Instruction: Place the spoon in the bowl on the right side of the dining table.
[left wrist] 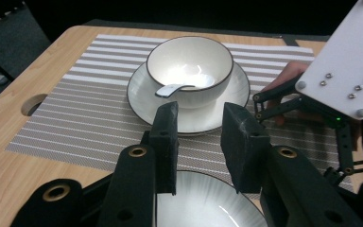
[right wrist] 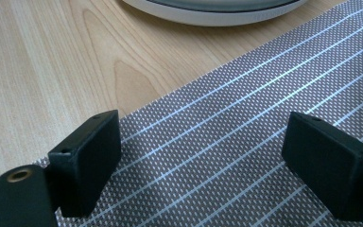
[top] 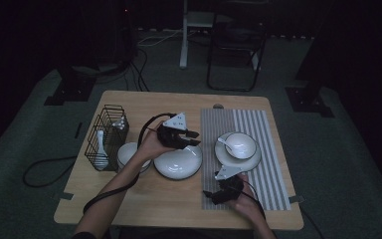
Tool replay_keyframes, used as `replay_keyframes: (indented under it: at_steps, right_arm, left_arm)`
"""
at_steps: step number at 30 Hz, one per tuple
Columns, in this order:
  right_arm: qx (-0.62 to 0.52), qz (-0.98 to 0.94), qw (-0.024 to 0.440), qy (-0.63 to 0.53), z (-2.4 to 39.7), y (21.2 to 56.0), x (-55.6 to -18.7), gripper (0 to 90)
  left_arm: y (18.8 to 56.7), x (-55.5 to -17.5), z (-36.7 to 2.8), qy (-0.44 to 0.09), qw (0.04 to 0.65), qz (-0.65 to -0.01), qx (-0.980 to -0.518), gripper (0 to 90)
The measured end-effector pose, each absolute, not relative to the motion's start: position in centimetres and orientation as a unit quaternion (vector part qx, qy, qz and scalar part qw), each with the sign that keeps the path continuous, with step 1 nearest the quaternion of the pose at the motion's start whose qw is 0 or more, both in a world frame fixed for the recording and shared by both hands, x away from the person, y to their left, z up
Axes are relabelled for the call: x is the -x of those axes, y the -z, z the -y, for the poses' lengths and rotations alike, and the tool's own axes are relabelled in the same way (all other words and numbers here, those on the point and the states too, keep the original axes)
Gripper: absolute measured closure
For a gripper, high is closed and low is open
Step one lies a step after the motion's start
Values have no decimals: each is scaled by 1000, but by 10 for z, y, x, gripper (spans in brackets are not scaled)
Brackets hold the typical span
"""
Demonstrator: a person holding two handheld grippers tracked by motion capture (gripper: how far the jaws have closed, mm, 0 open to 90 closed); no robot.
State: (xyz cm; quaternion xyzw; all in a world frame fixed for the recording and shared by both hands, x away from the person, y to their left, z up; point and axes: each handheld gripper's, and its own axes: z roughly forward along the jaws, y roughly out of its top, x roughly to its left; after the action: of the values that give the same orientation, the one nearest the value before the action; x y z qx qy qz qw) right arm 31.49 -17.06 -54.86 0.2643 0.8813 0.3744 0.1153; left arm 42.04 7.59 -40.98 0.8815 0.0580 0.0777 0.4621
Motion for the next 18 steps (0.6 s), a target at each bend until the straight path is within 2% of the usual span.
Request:
replay_keyframes:
  at_steps: [18]
  right_arm:
    - [-265, -881, 115, -374, 171, 549, -315, 125]
  left_arm:
    - [402, -411, -86, -64, 469, -44, -880, 653]
